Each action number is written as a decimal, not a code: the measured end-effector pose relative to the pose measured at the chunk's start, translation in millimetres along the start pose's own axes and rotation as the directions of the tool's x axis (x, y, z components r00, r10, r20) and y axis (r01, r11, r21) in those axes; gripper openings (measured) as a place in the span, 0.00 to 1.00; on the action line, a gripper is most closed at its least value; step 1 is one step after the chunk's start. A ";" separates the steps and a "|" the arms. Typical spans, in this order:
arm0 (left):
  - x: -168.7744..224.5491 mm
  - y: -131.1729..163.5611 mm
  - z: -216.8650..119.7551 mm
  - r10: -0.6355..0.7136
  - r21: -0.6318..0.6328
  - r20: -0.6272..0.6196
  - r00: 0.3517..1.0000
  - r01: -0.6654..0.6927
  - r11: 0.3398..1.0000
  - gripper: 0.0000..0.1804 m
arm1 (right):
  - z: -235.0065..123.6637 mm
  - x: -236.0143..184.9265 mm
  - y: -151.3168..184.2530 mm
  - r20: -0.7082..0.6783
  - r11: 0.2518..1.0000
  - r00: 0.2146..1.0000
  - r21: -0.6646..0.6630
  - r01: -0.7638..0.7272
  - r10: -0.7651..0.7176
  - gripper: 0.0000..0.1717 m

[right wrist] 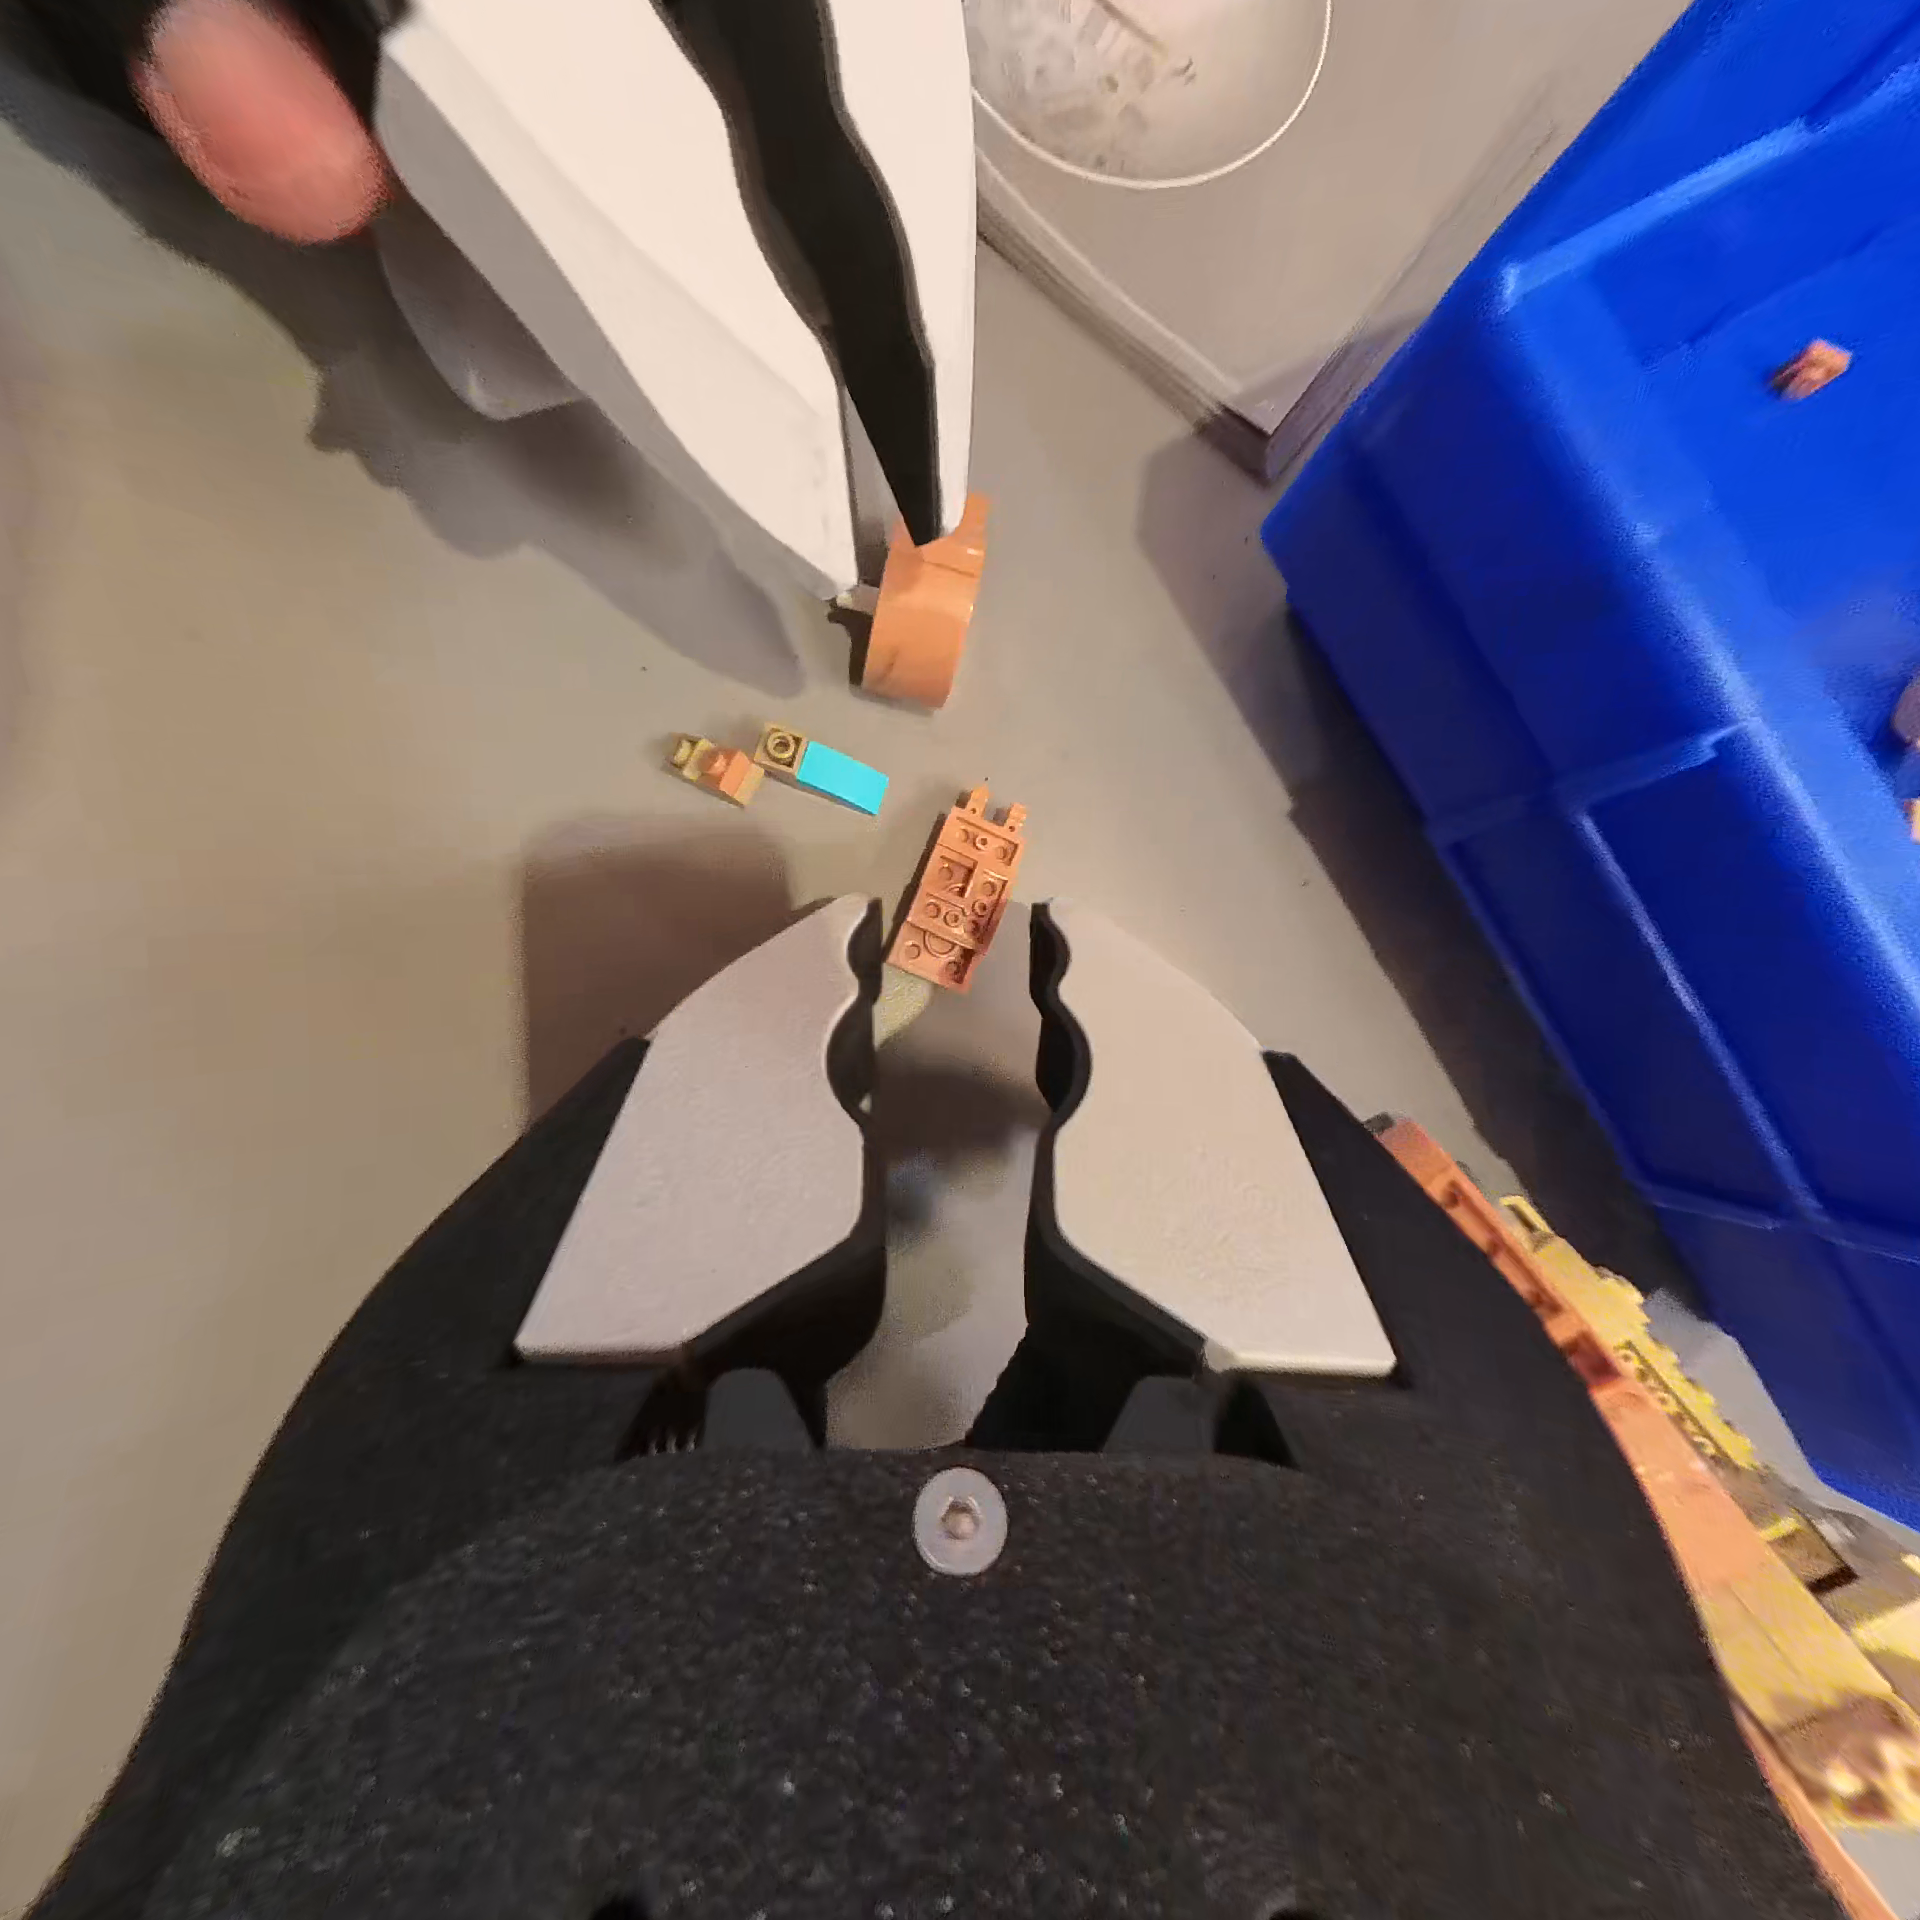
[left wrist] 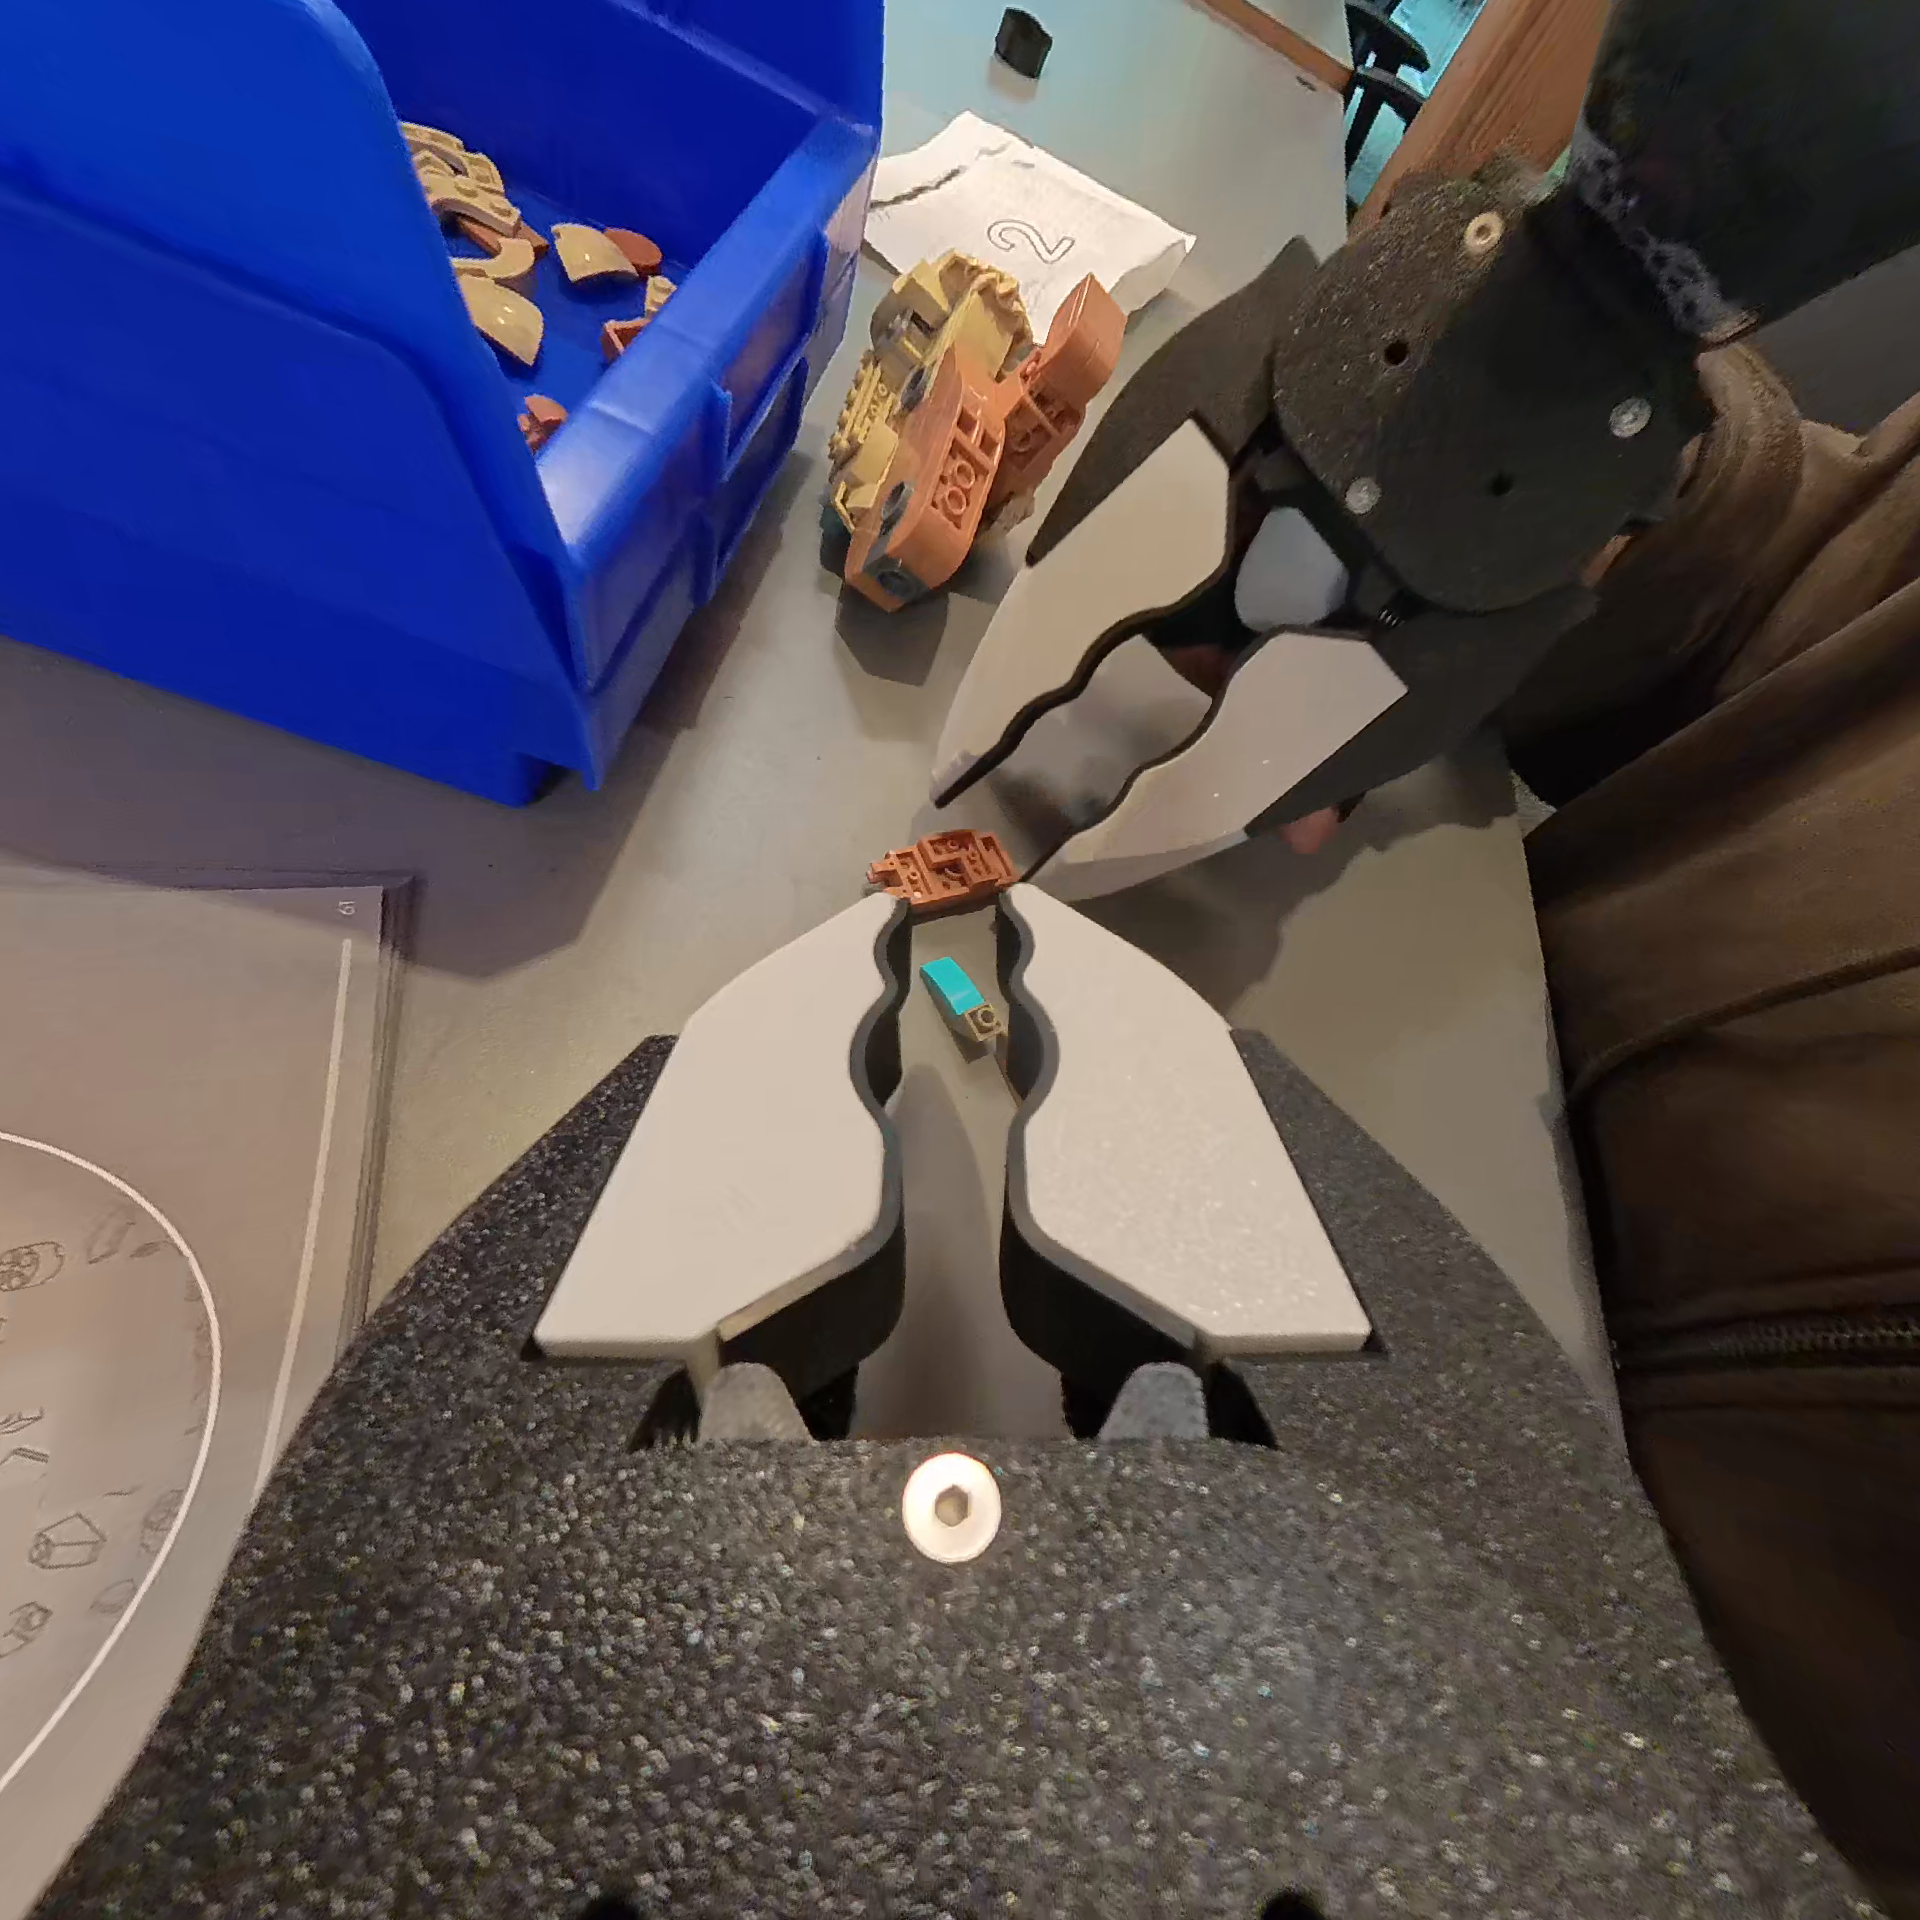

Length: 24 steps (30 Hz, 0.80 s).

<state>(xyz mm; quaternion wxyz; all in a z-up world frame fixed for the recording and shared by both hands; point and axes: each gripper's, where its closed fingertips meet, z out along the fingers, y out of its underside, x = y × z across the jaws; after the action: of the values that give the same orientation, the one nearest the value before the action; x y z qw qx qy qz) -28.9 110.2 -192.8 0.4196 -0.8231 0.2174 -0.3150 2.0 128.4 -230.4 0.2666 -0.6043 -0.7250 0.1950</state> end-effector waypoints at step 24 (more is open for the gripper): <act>3.2 -25.9 -9.6 -0.160 0.198 -0.137 0.978 0.186 0.962 0.17 | -24.3 3.6 -62.5 -0.242 0.826 0.952 0.486 0.285 -0.186 0.10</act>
<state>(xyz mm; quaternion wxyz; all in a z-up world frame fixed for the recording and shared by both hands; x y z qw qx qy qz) -30.9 117.2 -166.0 0.4611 -0.7698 0.1347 -0.4203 -31.6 118.9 -173.0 0.5063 -0.4316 -0.6876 0.2909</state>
